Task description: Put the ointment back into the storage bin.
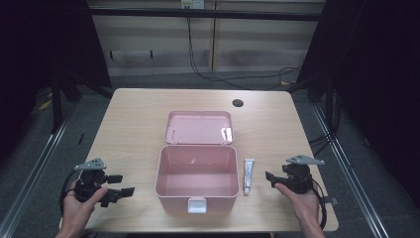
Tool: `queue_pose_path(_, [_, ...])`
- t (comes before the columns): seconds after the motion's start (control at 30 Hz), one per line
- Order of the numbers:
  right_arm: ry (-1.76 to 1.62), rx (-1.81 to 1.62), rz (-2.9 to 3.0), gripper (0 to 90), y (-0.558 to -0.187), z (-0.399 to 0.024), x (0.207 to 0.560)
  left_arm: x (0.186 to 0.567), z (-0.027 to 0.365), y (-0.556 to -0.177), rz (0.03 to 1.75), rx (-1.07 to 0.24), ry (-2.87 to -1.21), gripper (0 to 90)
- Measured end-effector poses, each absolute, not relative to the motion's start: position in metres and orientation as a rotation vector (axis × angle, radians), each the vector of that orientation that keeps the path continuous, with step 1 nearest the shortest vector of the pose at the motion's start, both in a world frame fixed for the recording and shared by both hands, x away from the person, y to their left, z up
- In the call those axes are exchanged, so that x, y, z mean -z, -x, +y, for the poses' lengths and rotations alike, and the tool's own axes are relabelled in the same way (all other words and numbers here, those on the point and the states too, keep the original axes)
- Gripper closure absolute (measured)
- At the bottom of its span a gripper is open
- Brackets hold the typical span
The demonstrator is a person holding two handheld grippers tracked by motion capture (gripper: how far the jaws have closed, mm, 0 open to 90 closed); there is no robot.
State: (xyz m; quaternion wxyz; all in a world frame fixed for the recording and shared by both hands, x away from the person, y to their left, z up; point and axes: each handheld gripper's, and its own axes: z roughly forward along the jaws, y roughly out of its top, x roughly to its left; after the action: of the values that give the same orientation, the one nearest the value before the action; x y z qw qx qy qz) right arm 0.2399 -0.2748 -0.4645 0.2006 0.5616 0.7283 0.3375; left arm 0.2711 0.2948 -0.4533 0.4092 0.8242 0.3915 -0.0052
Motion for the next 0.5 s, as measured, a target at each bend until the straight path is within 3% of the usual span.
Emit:
queue_pose_path(0.17, [-1.604,-0.947,2.018,28.8,-0.239,-0.277,0.463,0.453,0.294,-0.271,0.981,0.011,-2.079,21.1])
queue_pose_path(0.5, [-1.694,-0.961,2.011,39.0,-0.241,-0.275,0.452,0.453,0.295,-0.271,0.982,0.011,-2.08,21.1])
